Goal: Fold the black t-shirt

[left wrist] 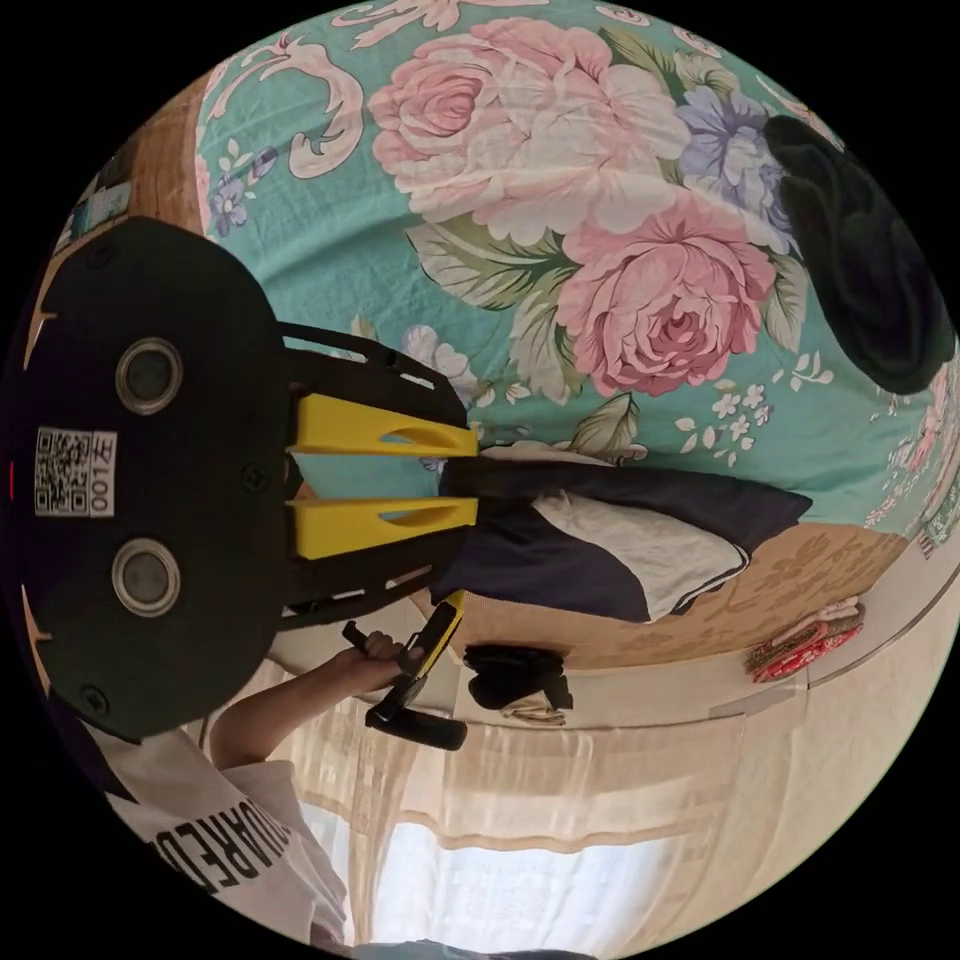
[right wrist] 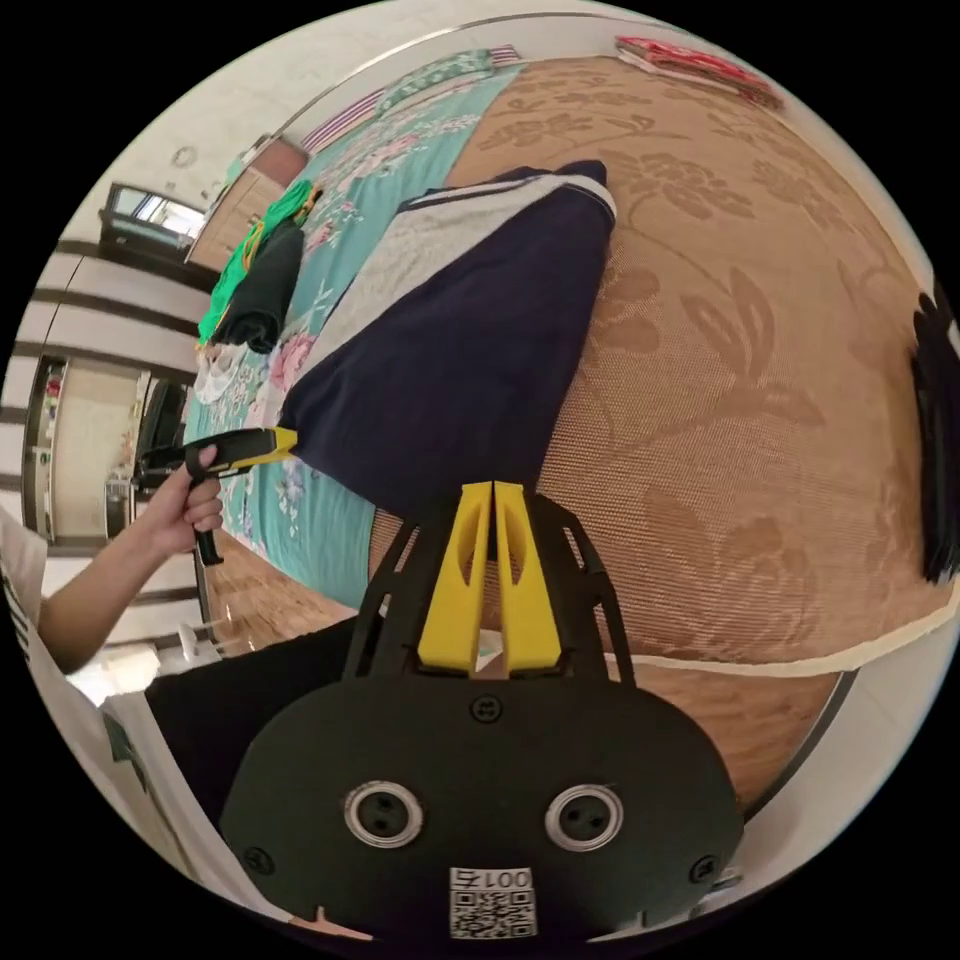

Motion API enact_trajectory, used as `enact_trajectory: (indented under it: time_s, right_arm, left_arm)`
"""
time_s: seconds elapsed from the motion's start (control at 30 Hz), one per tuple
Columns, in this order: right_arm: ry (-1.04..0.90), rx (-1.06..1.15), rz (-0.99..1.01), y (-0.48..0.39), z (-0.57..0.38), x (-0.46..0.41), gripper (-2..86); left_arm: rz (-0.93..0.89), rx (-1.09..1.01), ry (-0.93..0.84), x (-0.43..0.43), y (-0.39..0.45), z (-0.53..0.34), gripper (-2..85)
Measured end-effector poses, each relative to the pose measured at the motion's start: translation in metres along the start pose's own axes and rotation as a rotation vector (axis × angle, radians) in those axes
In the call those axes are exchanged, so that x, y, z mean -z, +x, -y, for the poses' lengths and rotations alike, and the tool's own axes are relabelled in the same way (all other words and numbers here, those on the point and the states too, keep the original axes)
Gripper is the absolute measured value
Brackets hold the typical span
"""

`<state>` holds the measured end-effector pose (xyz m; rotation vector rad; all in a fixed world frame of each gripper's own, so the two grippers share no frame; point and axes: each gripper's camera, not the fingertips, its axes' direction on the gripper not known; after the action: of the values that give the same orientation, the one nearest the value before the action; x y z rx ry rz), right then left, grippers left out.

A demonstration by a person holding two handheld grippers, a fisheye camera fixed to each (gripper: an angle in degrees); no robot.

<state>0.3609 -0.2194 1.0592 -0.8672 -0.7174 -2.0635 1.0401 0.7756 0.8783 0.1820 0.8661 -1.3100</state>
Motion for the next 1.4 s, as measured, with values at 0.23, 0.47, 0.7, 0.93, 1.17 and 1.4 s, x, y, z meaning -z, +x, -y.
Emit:
enact_trajectory:
  time_s: [0.23, 0.47, 0.7, 0.93, 1.17, 1.4]
  right_arm:
    - [-0.047, 0.027, 0.051, 0.014, -0.036, 0.077, 0.3]
    - [-0.041, 0.105, 0.024, 0.026, -0.019, 0.125, 0.1]
    - [0.386, 0.297, -0.134, 0.037, 0.125, 0.279, 0.1]
    - [0.495, 0.362, -0.239, 0.016, 0.135, 0.356, 0.1]
    - [0.171, 0.288, -0.156, 0.048, 0.081, 0.267, 0.1]
    - [-0.17, 0.07, 0.101, 0.079, -0.005, 0.217, 0.1]
  left_arm:
    - [-0.171, 0.015, -0.126, 0.024, 0.021, -0.029, 0.5]
    - [-0.25, 0.008, -0.084, 0.043, 0.063, -0.013, -0.5]
    - [-0.332, -0.445, 0.204, 0.125, 0.205, 0.156, -0.7]
    - [-0.255, -0.495, 0.29, 0.156, 0.264, 0.167, -0.7]
    - [-0.17, -0.311, 0.142, 0.095, 0.209, 0.136, -0.6]
    - [-0.167, 0.066, -0.158, 0.048, 0.159, 0.062, -0.8]
